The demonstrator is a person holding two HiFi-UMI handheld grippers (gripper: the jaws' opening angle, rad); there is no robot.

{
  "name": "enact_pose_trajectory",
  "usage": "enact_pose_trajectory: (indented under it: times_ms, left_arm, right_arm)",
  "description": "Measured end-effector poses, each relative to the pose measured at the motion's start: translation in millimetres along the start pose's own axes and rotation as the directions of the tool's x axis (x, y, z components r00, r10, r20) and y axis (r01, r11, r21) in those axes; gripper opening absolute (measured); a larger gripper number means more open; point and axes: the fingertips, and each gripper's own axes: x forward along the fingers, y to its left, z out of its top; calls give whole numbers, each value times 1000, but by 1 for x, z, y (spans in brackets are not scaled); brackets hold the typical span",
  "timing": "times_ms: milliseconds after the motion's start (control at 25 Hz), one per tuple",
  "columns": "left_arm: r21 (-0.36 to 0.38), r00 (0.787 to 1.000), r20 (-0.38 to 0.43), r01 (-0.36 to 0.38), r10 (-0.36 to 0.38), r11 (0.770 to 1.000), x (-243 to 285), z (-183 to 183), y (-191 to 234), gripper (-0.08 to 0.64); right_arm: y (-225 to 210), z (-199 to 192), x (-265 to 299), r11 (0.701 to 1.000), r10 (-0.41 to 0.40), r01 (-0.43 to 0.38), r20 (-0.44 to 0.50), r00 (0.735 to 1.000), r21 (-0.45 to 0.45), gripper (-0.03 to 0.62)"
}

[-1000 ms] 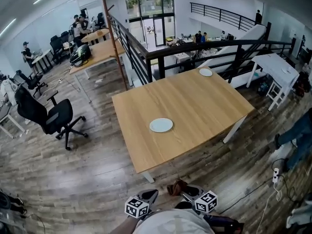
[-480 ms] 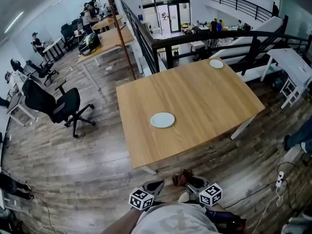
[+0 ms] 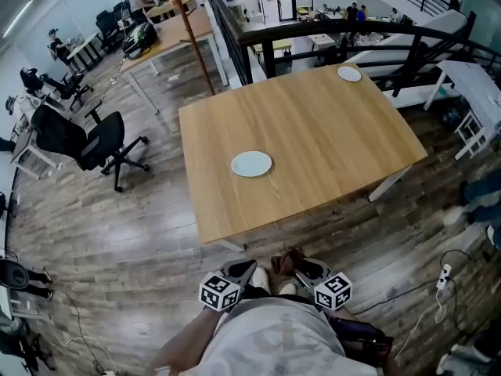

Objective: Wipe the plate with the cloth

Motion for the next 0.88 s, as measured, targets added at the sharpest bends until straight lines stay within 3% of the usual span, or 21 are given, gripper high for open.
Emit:
enact_pose_trajectory:
  times_ms: [400,880]
  left_arm:
    - [-44,1000,-2,30,-30,999,40,8,22,11]
    - [-40,996,49,73,-71,997,92,78,93,11]
  right_arm:
    - [-36,19,14,1000,-31,31,-30,999,2,124]
    - [-98,94,69,995,-80,75,-79,994,-66,124]
